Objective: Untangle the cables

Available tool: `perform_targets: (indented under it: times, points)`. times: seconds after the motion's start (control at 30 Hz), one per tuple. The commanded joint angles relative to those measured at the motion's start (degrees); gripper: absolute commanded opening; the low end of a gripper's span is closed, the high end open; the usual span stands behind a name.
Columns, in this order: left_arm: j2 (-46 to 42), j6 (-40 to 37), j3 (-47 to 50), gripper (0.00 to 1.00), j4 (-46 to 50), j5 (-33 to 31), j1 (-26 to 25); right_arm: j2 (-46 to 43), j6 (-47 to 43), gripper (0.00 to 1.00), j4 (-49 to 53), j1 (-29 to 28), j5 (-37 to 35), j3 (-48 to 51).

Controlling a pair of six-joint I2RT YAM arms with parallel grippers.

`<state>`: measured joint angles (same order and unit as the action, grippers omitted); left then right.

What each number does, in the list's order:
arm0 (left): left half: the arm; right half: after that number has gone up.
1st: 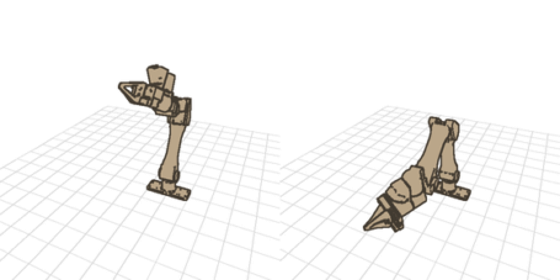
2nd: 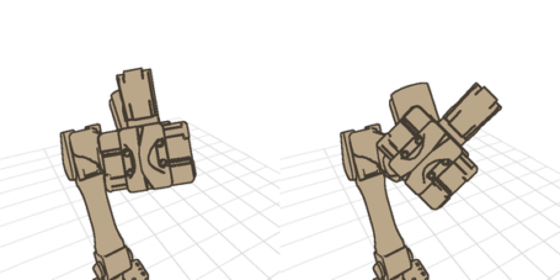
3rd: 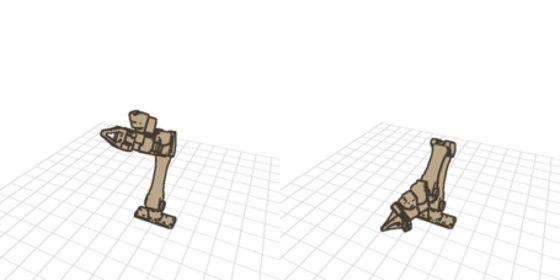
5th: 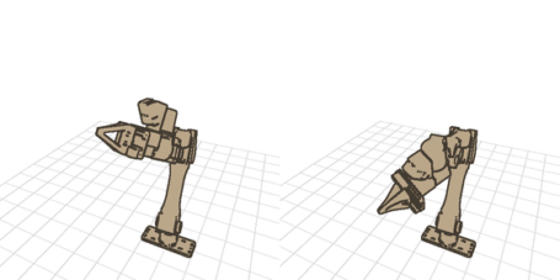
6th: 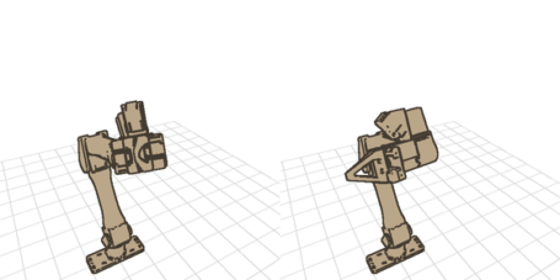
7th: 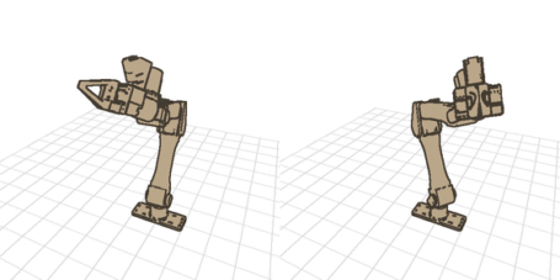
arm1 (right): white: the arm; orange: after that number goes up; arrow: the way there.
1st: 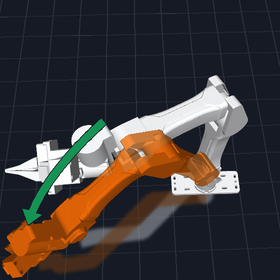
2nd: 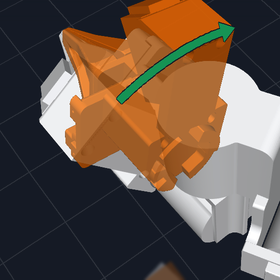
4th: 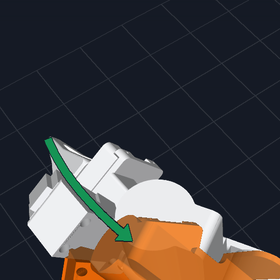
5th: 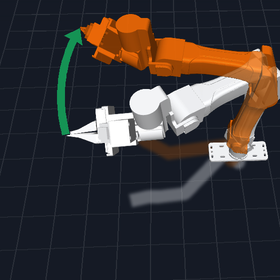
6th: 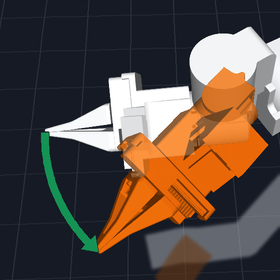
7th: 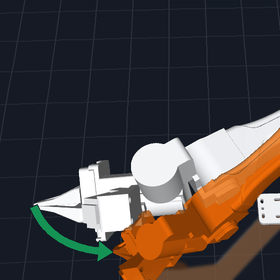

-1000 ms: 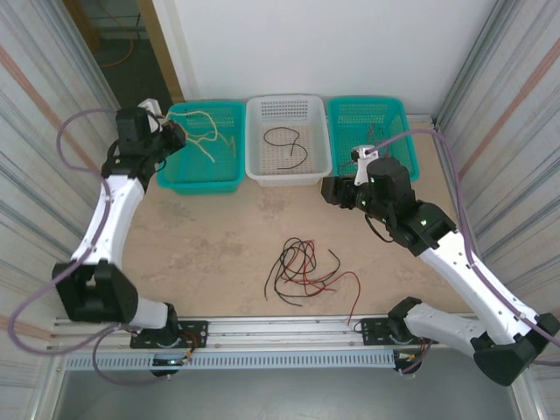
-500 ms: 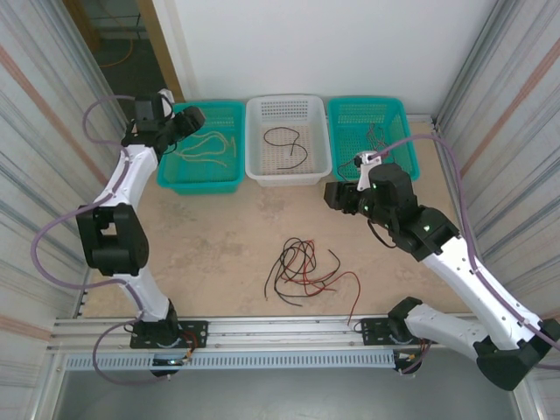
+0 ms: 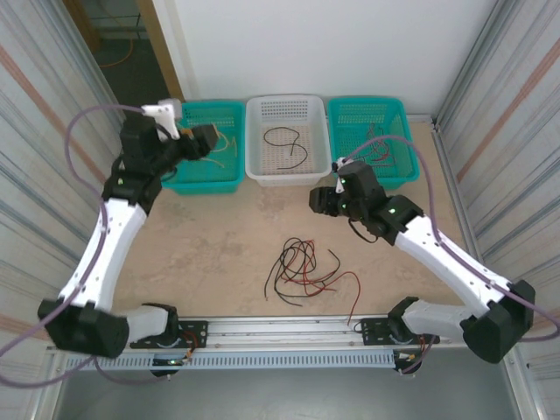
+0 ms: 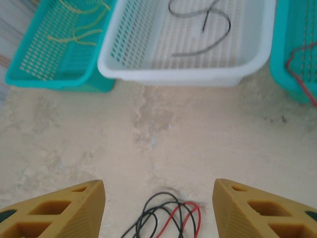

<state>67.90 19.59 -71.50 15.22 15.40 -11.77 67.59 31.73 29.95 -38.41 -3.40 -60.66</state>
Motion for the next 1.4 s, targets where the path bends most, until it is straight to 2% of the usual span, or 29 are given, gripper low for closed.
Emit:
perform_targets:
  times: [0.0,0.07,0.17,0.33,0.5,0.53,0.6,0.67,0.7,0.77,0.87,1.0,1.13,1.2,1.3,1.37]
  points:
    - [-5.39,-3.93,7.28,0.78,3.81,2.64,-3.19,1.94,5.11,0.57,4.09,-3.19,-2.21,3.13]
    - [-8.92,-3.66,11.3,0.9,4.6,4.16,-5.61,2.45,7.6,0.57,5.64,-4.19,-2.65,6.28]
    - [-12.75,-3.26,15.45,0.94,5.96,1.53,-8.59,2.22,8.45,0.56,6.45,-6.67,1.02,10.58]
    - [-14.1,-1.73,17.6,0.99,7.36,1.35,-8.68,3.95,10.47,0.61,10.29,-15.84,2.61,13.85]
    - [-15.73,2.42,20.74,0.99,2.23,2.39,-8.39,9.25,11.35,0.62,8.47,-19.3,7.13,16.12]
    - [-15.64,2.99,21.12,0.99,1.83,2.91,-8.15,11.24,11.35,0.6,8.45,-19.49,7.07,15.74]
    - [-15.54,3.2,21.13,0.99,2.38,3.17,-7.93,14.79,10.98,0.49,8.67,-19.46,6.14,14.62]
    - [-15.36,2.02,20.65,0.9,4.1,2.34,-7.93,17.93,9.41,0.28,9.58,-18.91,3.89,13.14]
    - [-15.24,1.76,20.07,0.87,5.69,1.22,-7.89,18.85,8.53,0.22,10.01,-18.33,2.71,12.63]
    - [-15.18,1.2,19.26,0.85,8.54,-1.05,-7.92,20.0,6.3,0.15,9.22,-14.69,2.19,12.24]
    - [-15.73,1.06,19.03,0.79,10.13,-2.63,-7.85,20.76,3.0,0.11,5.03,-8.82,3.13,11.55]
    - [-16.39,1.68,19.76,0.76,9.42,-3.06,-7.79,22.93,-0.92,0.11,0.9,-4.03,3.22,6.9]
    - [-15.88,2.25,20.85,0.74,8.29,-2.14,-7.86,26.65,-4.01,0.13,0.46,-2.43,3.51,2.06]
    - [-15.33,2.38,21.25,0.74,8.22,-1.43,-7.84,26.91,-5.03,0.19,1.43,-2.77,2.37,0.89]
    - [-14.45,2.92,22.53,0.76,7.63,-0.72,-7.89,25.41,-5.53,0.37,3.7,-3.18,-0.38,-0.21]
    - [-13.5,3.33,22.98,0.76,7.05,0.28,-7.83,23.84,-5.44,0.46,5.24,-3.74,-1.95,-0.95]
